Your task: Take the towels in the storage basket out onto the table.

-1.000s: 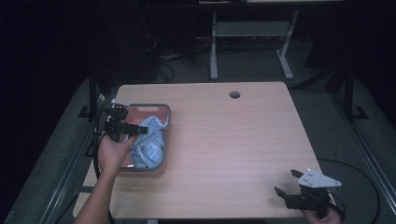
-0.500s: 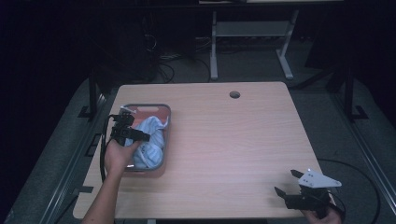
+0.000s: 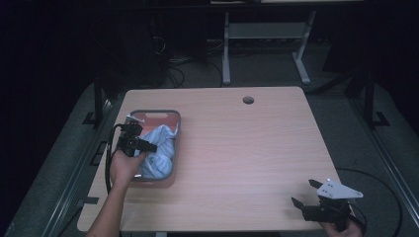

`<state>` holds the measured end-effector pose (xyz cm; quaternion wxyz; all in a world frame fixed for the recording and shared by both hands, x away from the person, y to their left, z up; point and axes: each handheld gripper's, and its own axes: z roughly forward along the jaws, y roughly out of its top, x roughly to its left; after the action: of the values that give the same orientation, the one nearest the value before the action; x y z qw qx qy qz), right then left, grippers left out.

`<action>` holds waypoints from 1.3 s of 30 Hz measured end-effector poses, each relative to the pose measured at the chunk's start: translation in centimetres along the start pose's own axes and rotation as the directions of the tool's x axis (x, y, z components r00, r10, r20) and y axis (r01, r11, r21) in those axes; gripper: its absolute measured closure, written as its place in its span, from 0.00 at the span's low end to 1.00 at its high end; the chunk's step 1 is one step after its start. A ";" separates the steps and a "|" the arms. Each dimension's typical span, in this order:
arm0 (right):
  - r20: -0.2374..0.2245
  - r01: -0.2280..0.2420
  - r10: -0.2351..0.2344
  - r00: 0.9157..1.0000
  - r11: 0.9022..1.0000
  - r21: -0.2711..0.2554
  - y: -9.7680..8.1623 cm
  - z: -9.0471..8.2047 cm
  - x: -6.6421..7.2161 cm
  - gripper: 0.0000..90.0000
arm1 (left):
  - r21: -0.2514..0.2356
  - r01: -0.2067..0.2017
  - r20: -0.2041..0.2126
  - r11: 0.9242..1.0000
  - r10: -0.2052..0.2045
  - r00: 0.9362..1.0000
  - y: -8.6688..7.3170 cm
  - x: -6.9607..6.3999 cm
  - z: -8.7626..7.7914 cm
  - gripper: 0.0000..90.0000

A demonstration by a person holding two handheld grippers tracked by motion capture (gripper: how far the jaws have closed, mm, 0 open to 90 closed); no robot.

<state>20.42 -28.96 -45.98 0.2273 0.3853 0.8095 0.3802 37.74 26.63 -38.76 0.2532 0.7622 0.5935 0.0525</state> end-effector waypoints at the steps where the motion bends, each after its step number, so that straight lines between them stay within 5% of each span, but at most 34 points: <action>1: 0.002 -0.002 0.002 1.000 1.000 -0.001 0.0 0.0 0.0 0.16 | -0.010 0.006 0.003 1.000 -0.006 1.000 0.0 0.0 -0.2 0.75; 12: 0.003 0.000 0.000 1.000 1.000 0.002 0.2 0.1 0.0 0.16 | -0.051 -0.005 0.025 0.999 0.007 1.000 -0.3 -0.2 -2.2 0.76; 24: 0.017 -0.009 0.010 1.000 1.000 -0.005 0.1 -0.2 -0.3 0.16 | -0.114 0.029 0.040 0.993 -0.025 0.999 -0.1 0.6 -5.2 0.76; 39: 0.021 -0.011 0.011 1.000 1.000 -0.004 0.1 -0.3 -0.3 0.16 | -0.158 0.013 0.033 0.987 -0.008 0.999 0.8 -0.2 -8.0 0.76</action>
<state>20.49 -29.26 -45.70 0.2345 0.3934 0.8041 0.3790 35.35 28.89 -31.44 0.3226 0.7373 0.5873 0.0858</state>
